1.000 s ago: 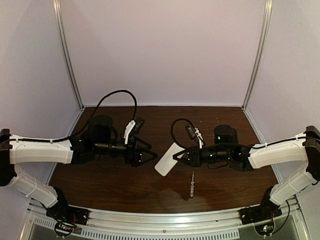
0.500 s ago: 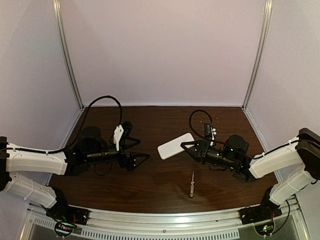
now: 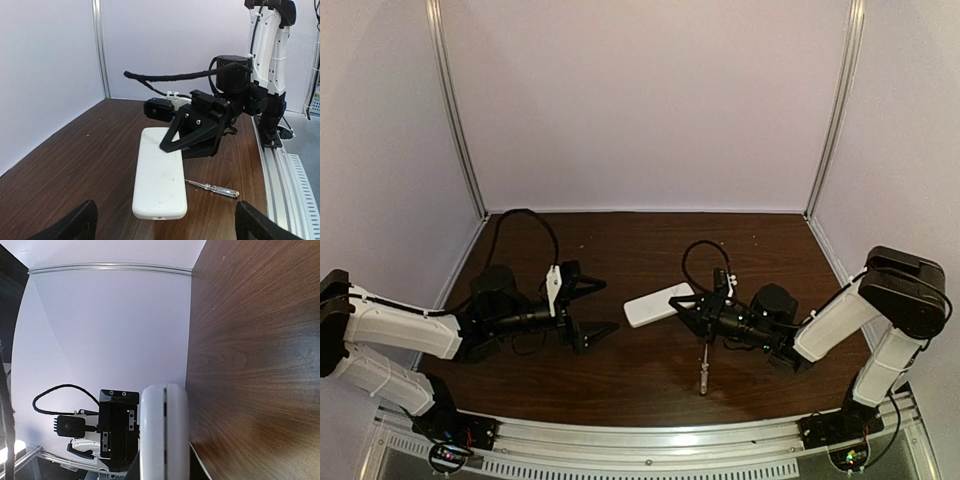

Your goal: Unload the batteries from the remote control

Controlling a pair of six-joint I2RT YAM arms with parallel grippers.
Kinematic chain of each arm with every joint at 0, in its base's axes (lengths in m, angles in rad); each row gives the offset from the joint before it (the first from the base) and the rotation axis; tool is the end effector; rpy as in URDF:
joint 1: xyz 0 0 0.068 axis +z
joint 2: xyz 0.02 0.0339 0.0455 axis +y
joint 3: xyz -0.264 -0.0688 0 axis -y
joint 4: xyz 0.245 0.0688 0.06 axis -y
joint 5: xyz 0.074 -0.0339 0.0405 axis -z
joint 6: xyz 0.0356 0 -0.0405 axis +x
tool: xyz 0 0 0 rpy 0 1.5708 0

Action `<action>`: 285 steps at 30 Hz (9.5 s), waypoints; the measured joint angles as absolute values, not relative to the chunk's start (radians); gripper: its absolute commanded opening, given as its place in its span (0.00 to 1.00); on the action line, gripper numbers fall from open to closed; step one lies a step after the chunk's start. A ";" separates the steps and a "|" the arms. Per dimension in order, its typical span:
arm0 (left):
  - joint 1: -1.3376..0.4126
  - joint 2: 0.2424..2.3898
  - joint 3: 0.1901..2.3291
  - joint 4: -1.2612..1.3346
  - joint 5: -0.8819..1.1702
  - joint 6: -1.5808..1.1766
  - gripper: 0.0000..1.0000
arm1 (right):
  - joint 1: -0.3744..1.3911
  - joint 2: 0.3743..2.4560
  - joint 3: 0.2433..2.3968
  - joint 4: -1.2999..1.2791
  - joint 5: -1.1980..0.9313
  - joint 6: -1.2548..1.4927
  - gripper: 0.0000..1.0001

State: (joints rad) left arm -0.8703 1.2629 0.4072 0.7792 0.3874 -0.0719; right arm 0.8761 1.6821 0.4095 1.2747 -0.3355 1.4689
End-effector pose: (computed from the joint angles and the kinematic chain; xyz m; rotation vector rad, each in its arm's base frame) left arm 0.1525 -0.2018 0.2113 0.9557 1.4620 -1.0229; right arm 0.1743 0.2274 0.1595 0.2579 1.9994 1.9664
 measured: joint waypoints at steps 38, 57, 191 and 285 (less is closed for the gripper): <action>-0.871 1.621 0.525 0.988 0.435 -0.047 0.88 | 0.969 1.731 0.468 1.300 -0.282 1.541 0.00; -0.876 1.649 0.550 0.997 0.461 -0.060 0.34 | 0.971 1.734 0.472 1.307 -0.238 1.533 0.00; -0.876 1.779 0.619 0.905 0.678 0.115 0.00 | 0.979 1.493 1.036 -0.453 -0.151 0.767 0.43; -0.876 1.776 0.600 0.893 0.656 0.123 0.00 | 0.971 1.426 0.932 -0.319 -0.207 0.836 0.00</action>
State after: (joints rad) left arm -0.8761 1.7763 0.6003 0.8928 0.6559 0.1226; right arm 0.9707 1.4261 0.9321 -0.3191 -0.2073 0.8360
